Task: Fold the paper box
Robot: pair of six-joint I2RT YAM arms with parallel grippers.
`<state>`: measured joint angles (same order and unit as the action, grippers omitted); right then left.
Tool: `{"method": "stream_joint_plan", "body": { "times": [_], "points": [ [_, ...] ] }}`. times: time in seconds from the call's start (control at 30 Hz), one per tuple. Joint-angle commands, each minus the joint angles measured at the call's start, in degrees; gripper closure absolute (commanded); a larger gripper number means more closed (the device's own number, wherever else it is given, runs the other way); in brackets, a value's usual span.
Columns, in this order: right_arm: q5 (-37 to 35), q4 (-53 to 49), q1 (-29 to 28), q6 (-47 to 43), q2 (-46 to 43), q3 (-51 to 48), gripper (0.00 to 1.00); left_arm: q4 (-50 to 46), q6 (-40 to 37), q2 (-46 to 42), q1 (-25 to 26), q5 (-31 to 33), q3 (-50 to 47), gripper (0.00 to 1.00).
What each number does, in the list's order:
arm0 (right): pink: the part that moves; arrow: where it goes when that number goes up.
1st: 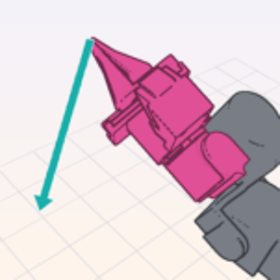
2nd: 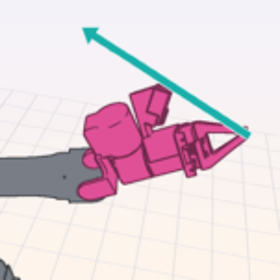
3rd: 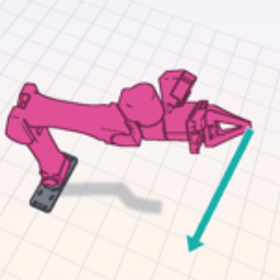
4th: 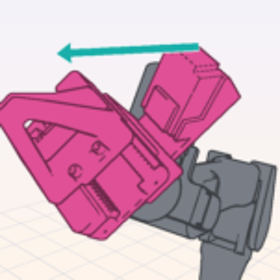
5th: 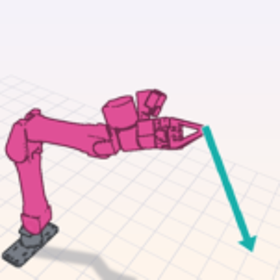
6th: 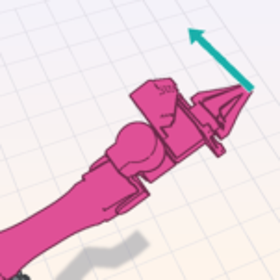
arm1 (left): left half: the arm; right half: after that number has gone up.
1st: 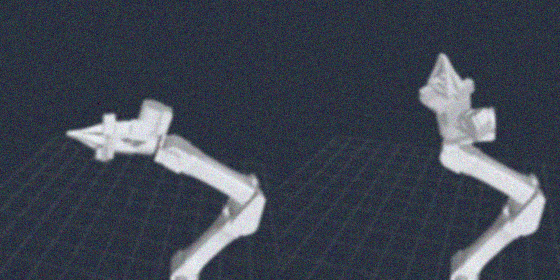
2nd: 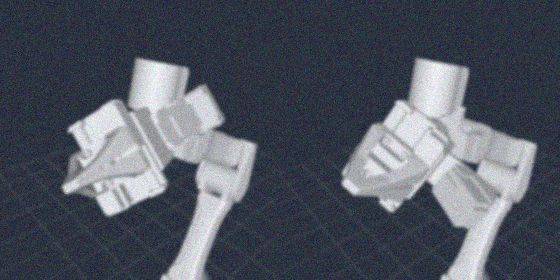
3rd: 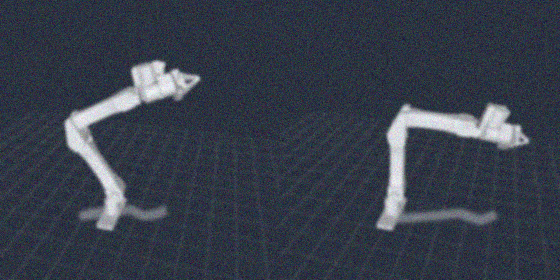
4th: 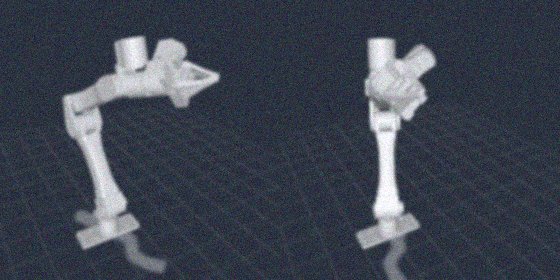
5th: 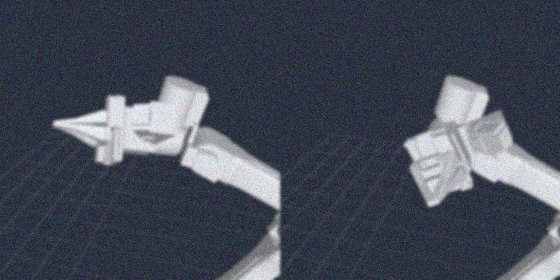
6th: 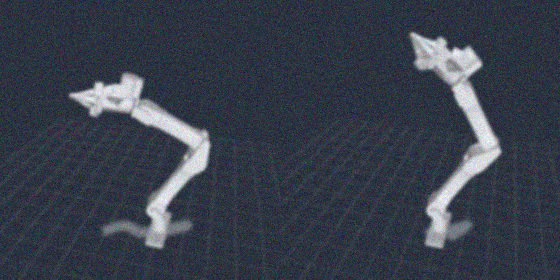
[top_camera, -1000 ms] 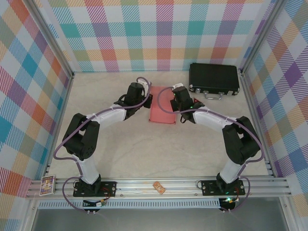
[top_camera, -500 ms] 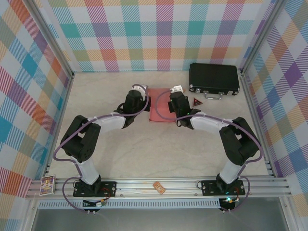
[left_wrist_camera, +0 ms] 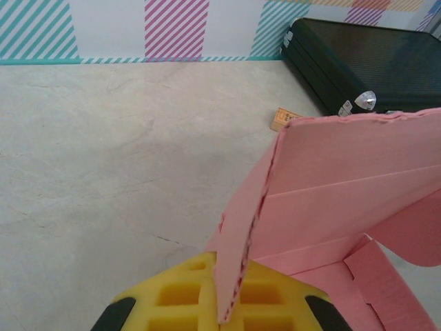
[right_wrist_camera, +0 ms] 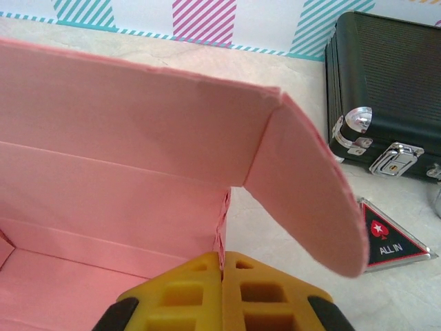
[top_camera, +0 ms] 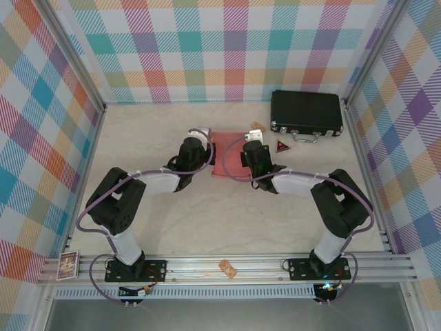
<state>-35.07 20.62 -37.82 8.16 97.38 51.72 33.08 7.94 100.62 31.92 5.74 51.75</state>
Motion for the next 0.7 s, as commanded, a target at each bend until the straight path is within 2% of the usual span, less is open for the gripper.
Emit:
{"method": "stream_joint_plan", "body": {
  "times": [0.0,0.43,0.67],
  "points": [
    [-0.19,3.53,-1.10,1.63,-2.36,-0.95,1.00,4.40,0.10,-2.58,1.36,-0.18,-1.14,1.00],
    [-6.81,5.19,-4.01,6.16,-0.25,-0.73,1.00,11.03,1.29,-1.23,4.88,4.24,-5.20,1.00],
    [-7.84,5.21,-4.28,7.04,0.77,-0.99,1.00,10.89,1.94,-0.86,5.42,4.89,-5.20,0.88]
  ]
}}
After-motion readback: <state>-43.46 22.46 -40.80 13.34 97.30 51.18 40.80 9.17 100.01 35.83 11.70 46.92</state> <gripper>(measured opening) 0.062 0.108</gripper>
